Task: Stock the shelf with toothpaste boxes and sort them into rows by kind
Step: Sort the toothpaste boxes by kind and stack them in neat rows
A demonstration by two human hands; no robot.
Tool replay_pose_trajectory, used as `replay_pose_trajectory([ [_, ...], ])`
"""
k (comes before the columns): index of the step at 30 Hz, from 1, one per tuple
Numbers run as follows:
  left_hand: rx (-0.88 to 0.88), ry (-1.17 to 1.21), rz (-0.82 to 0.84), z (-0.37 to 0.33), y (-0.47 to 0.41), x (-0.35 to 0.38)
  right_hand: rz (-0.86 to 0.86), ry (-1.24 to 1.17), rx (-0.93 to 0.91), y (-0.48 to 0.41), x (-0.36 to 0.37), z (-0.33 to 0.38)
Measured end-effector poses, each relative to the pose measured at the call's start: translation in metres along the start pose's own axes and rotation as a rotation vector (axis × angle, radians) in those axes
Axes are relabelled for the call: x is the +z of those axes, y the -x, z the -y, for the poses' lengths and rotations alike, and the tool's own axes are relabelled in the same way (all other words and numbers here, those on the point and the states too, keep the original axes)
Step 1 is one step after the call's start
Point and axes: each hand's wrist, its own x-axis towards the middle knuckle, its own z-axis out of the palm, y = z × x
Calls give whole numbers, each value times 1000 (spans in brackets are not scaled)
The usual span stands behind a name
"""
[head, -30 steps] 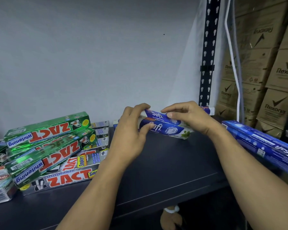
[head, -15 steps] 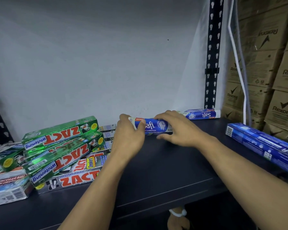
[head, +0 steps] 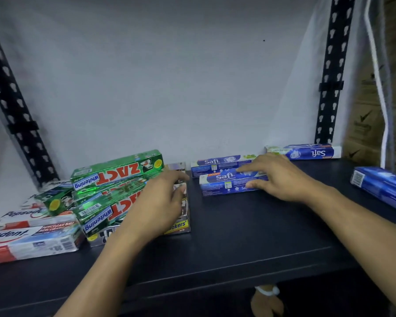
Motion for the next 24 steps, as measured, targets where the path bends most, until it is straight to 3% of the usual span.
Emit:
replay_pose_trajectory([
  [9,-58,-13,-16,7,1,9,5,-6,52,-4,10,7],
  [17,-46,105,49,-5,-36,-18,259,-14,92,-47,-6,15],
  [20,15,28,74,-11,-73,-34,187,-57,111,-46,4,14],
  [24,100,-155,267,-10,-116,-40,27,-220,165,-35,8,8],
])
